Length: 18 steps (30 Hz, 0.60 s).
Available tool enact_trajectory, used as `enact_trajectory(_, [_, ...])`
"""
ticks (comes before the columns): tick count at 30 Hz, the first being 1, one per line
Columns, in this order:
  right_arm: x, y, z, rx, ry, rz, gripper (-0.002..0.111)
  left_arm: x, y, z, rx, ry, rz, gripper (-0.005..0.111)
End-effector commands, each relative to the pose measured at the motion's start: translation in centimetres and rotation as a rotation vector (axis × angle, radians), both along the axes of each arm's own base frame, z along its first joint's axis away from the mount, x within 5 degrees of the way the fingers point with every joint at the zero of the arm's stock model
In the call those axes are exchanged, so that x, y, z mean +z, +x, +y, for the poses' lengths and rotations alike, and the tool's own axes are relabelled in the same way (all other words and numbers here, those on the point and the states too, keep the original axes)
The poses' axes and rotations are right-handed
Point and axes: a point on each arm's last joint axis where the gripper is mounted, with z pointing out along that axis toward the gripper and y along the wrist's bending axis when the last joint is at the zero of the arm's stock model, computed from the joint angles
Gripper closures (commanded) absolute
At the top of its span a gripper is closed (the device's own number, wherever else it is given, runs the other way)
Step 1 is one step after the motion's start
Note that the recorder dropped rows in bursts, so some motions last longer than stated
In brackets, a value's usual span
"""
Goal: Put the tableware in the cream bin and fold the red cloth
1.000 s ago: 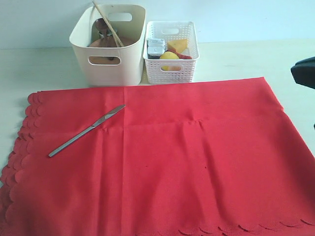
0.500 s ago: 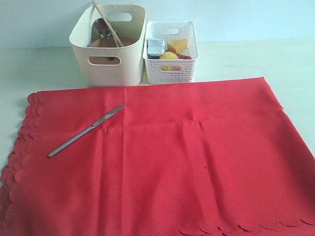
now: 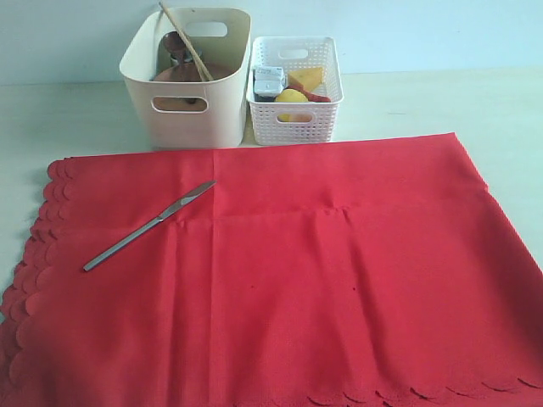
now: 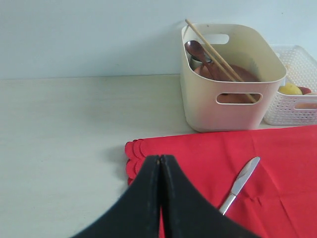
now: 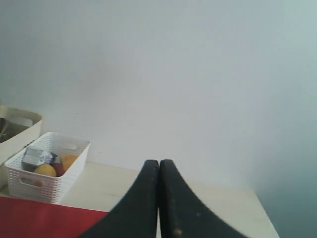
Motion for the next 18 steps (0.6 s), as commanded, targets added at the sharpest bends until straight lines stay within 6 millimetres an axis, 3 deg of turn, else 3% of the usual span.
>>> enact_trajectory(1, [0.04, -0.14, 0.03, -0.071, 0.001, -0.009, 0.108, -0.05, 0.15, -0.10, -0.003, -0.008, 0.004, 0.105])
enact_trajectory(18, [0.03, -0.16, 0.06, -0.083, 0.005, -0.008, 0.108, 0.14, 0.22, -0.15, -0.007, -0.012, -0.019, 0.105])
